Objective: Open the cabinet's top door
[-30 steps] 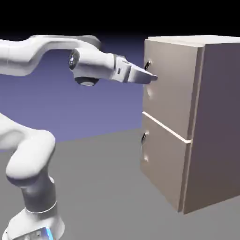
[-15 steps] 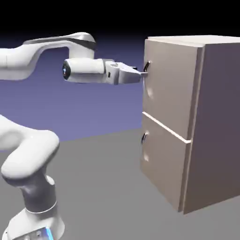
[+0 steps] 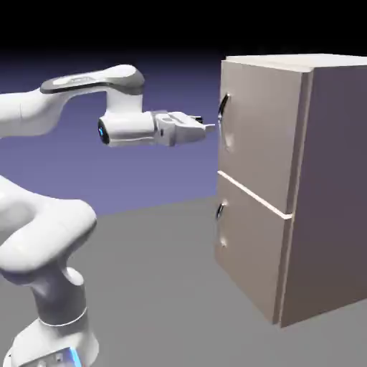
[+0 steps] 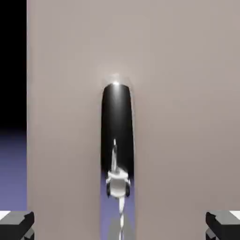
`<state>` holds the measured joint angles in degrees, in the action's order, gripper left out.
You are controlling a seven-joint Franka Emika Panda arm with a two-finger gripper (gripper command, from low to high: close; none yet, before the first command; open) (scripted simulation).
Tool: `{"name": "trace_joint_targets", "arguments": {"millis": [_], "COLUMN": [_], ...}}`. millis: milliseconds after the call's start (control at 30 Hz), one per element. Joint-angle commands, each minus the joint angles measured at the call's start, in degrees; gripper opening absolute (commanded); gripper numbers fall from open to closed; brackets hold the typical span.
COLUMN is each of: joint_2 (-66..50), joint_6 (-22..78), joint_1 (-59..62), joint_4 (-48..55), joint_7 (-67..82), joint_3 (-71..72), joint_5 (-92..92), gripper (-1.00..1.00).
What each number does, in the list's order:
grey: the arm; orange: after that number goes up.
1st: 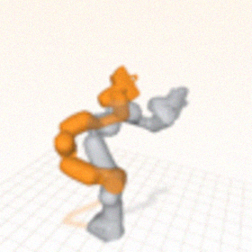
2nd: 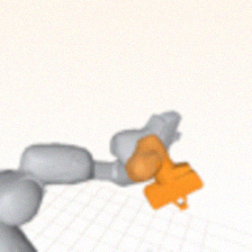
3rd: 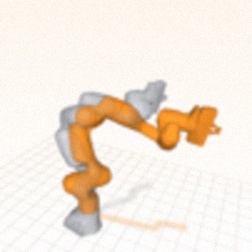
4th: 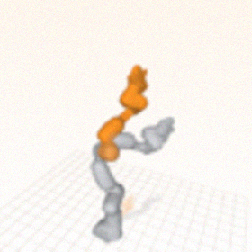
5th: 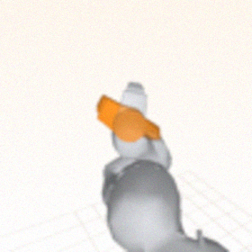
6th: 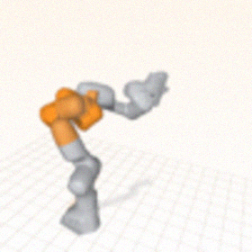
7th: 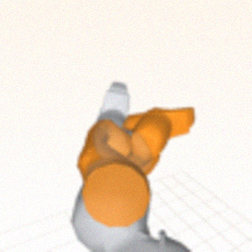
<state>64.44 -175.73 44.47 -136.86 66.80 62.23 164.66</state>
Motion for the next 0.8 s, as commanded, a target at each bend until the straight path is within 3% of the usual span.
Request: {"name": "trace_joint_targets", "arguments": {"millis": [0, 100, 133, 767], "joint_2": [-0.64, -2.47, -2.48, 1.36], "joint_6": [0.68, 2.64, 2.65, 22.14], "joint_1": [1.94, 7.52, 7.52, -29.23], "joint_4": [1.18, 4.56, 4.57, -24.04], "joint_7": [0.07, 0.27, 0.27, -3.05], "joint_3": [0.83, 3.23, 3.23, -27.28], "joint_5": [0.19, 0.75, 0.75, -25.89], "gripper": [0.0, 0.0, -1.0, -1.0]}}
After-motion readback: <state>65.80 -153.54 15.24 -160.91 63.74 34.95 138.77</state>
